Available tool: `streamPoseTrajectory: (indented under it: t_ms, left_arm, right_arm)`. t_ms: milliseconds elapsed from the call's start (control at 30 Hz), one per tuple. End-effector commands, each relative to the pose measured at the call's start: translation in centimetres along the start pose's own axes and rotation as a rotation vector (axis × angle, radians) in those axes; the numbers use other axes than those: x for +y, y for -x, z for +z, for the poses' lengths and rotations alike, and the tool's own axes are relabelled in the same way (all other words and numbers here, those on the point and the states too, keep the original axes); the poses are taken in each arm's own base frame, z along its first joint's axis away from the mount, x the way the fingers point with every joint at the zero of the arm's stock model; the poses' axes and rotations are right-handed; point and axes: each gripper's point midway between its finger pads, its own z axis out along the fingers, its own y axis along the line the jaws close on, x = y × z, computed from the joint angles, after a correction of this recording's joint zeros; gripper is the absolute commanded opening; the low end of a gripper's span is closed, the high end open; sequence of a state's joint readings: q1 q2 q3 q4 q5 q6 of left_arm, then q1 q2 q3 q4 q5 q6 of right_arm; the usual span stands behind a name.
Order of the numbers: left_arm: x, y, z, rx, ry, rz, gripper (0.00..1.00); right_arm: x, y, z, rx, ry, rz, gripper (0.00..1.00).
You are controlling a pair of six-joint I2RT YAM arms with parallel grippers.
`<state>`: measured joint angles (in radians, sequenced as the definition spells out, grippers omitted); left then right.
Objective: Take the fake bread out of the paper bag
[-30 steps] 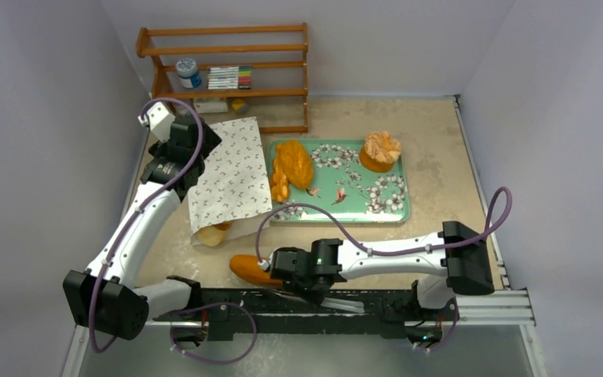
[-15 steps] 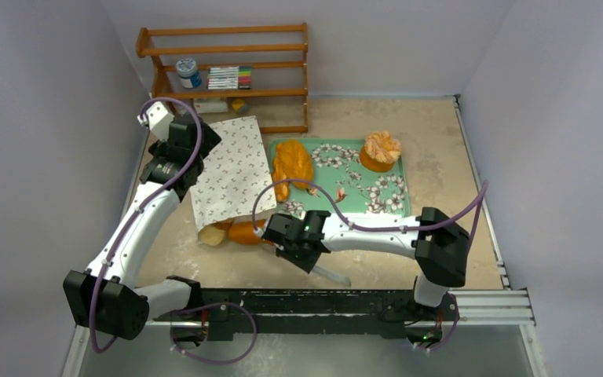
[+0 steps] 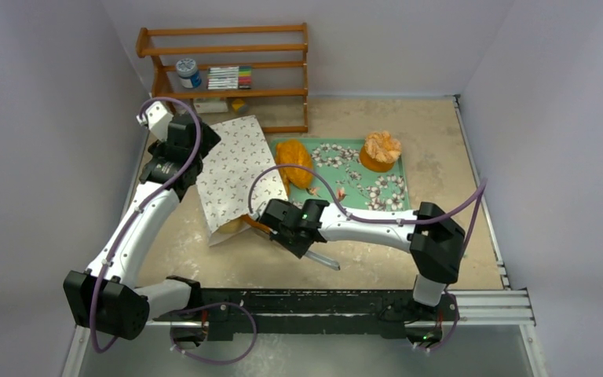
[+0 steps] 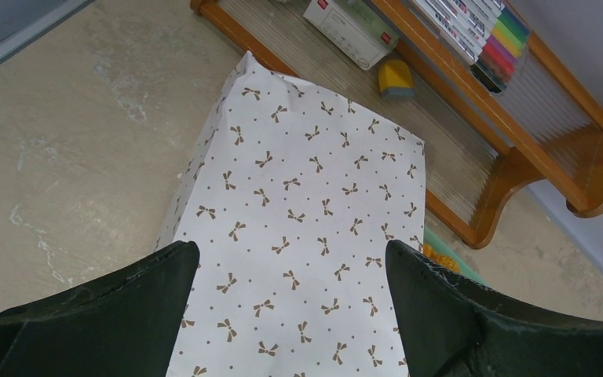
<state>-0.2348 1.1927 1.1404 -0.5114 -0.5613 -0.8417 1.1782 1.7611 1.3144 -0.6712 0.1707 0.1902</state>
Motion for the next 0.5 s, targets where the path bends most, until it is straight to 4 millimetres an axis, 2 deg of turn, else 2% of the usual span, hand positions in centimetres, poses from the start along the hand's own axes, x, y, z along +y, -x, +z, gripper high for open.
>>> streamPoseTrajectory:
  t_ms: [0, 267, 467]
  left_arm:
    - [-0.4, 1.1, 0.1, -0.036, -0.020, -0.005, 0.91]
    - [-0.6, 1.2, 0.5, -0.038, -0.017, -0.009, 0.91]
    - [-0.5, 1.4, 0.5, -0.045, -0.010, -0.008, 0.90]
  right_arm:
    - [0.1, 4.0, -3.6, -0.166, -0.007, 0.004, 0.08]
    - [3.1, 4.9, -7.8, -0.251, 0.044, -0.018, 0.11]
    - [3.2, 4.1, -8.6, -0.248, 0.045, 0.005, 0.19]
